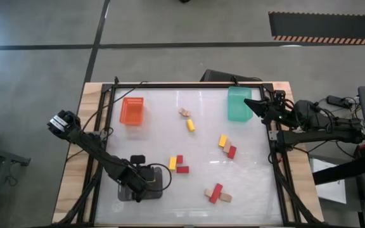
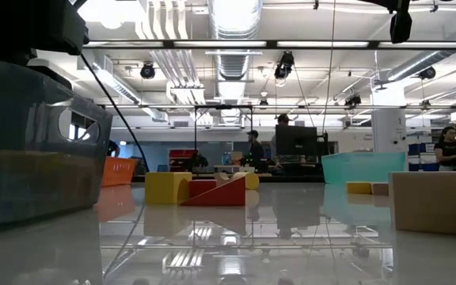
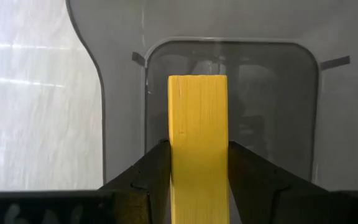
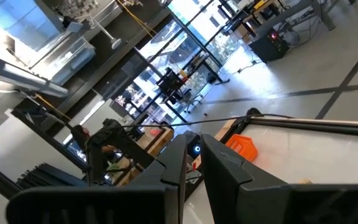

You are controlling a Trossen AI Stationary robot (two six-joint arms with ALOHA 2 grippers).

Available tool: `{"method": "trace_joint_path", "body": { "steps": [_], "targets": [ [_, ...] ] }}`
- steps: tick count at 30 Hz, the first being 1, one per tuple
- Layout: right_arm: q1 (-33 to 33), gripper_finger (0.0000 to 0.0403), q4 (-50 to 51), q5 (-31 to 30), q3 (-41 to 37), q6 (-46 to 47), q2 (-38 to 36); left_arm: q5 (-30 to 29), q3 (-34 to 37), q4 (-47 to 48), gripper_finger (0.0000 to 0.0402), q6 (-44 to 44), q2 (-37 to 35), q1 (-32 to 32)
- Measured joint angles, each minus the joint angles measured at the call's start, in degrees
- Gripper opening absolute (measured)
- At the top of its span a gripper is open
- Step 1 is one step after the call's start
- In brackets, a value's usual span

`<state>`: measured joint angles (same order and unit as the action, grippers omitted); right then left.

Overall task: Sort & place blocks by color
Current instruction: Put the yellow block into the black bin, then put the red block into the green bin

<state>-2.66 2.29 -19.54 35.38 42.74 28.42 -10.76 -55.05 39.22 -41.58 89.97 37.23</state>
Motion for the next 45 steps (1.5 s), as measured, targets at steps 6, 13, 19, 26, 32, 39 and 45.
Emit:
{"method": "trace_joint_path", "body": {
  "steps": [6, 13, 19, 26, 32, 39, 45],
  "targets": [
    [0.0, 0.0038, 0.0, 0.0, 0.0, 0.4, 0.0, 0.0, 0.0, 0.2, 0.0154, 0.0, 0.0, 0.0],
    [0.0, 0.0038, 0.0, 0.0, 0.0, 3.0, 0.0, 0.0, 0.0, 0.2, 0.0205, 0.0, 0.0, 0.0],
    [0.0, 0.0038, 0.0, 0.0, 0.0, 8.6, 0.0, 2.6, -0.5, 0.3, 0.0214, 1.5, -1.2, 0.0],
    [0.0, 0.0038, 0.0, 5.1, 0.0, 18.6, 2.0, 4.9, -1.9, 0.6, 0.0214, -0.1, -6.7, -0.2],
    [1.1, 0.0038, 0.2, 16.9, 0.0, 28.9, 7.8, 4.3, -3.8, 0.8, 0.0215, -3.0, -13.6, -2.2],
    [5.6, 0.0038, 2.6, 26.0, -0.1, 40.3, 14.4, -3.3, -4.6, 0.3, 0.0215, -3.1, -22.1, -6.4],
    [11.2, 0.0038, 11.8, 34.6, 0.0, 49.9, 18.3, -13.5, -4.5, 0.3, 0.0215, -2.6, -29.0, -10.3]
  ]
}}
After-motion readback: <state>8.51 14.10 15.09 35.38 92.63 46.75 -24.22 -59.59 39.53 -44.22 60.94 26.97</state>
